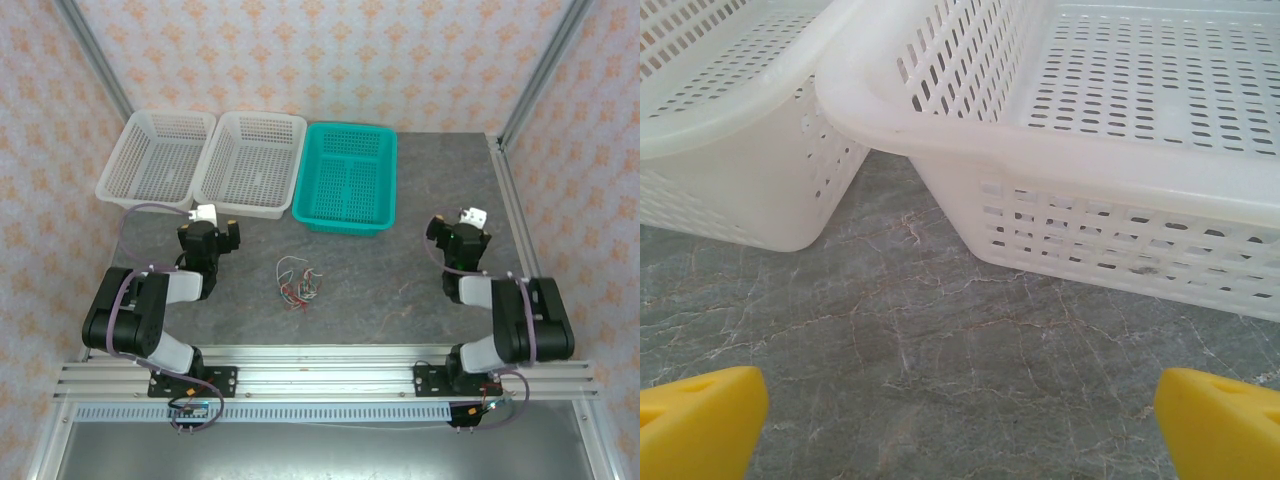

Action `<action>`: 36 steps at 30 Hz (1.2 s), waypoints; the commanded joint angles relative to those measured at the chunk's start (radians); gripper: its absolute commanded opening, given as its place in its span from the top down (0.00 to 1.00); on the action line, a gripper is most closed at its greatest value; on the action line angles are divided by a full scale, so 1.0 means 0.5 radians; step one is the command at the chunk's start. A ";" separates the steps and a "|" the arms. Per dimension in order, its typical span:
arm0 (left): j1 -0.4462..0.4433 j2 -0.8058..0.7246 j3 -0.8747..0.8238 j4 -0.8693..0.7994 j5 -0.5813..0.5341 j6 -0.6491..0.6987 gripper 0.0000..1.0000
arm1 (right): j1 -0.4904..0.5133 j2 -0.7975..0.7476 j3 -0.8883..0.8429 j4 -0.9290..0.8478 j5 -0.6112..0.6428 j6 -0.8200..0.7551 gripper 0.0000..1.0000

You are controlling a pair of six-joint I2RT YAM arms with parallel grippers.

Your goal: Untangle the cables

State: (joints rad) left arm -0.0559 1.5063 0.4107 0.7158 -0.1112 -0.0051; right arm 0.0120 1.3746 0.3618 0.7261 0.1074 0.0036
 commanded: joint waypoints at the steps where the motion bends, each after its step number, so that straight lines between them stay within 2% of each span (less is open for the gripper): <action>1: 0.017 -0.046 0.015 0.065 -0.007 0.022 0.00 | -0.005 -0.528 0.068 -0.555 0.149 0.229 0.01; 3: 0.004 -0.170 -0.008 0.015 -0.131 -0.014 0.00 | -0.001 -0.809 0.166 -1.014 0.139 0.483 0.00; 4: 0.001 -0.285 -0.009 -0.092 -0.198 -0.043 0.00 | -0.003 -0.959 0.243 -1.263 0.052 0.603 0.01; 6: -0.002 -0.541 0.019 -0.383 -0.289 -0.145 0.00 | 0.010 -1.171 0.369 -1.618 -0.223 0.781 0.01; 8: -0.007 -0.813 0.083 -0.735 -0.290 -0.285 0.00 | 0.051 -1.289 0.516 -1.934 -0.519 0.909 0.00; 11: -0.021 -1.133 0.352 -1.465 -0.249 -0.688 0.00 | 0.131 -1.258 0.759 -2.296 -0.901 1.024 0.00; 13: -0.042 -1.257 0.544 -1.863 -0.075 -0.964 0.00 | 0.244 -1.133 0.950 -2.551 -1.099 1.035 0.00; 15: -0.107 -1.288 0.713 -2.165 0.131 -1.161 0.00 | 0.440 -1.011 1.120 -2.765 -1.113 0.978 0.00; 18: -0.351 -1.210 0.940 -2.519 0.297 -1.359 0.05 | 0.754 -0.810 1.330 -2.973 -1.097 0.917 0.00; 22: -0.824 -0.993 1.082 -2.703 0.333 -1.460 0.18 | 1.172 -0.500 1.474 -3.008 -1.030 0.932 0.00; 26: -1.117 -0.750 1.056 -2.690 0.310 -1.578 0.35 | 1.432 -0.252 1.460 -2.831 -0.900 1.085 0.00; 28: -1.234 -0.645 1.041 -2.658 0.289 -1.590 0.39 | 1.514 -0.195 1.405 -2.706 -0.887 1.201 0.00; 30: -1.299 -0.580 1.039 -2.702 0.187 -1.599 0.40 | 1.564 -0.197 1.292 -2.535 -0.857 1.310 0.00; 34: -1.287 -0.524 1.014 -2.834 -0.072 -1.636 0.53 | 1.577 -0.200 1.142 -2.394 -0.859 1.434 0.00; 36: -1.225 -0.479 0.995 -2.819 -0.065 -1.602 0.57 | 1.589 -0.198 1.136 -2.403 -0.859 1.440 0.00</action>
State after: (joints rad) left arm -0.6949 1.2503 0.9241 -0.6319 -0.0490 -0.7910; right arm 0.7979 1.2877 0.9348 -0.5339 -0.3550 0.6643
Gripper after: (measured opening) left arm 0.444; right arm 0.998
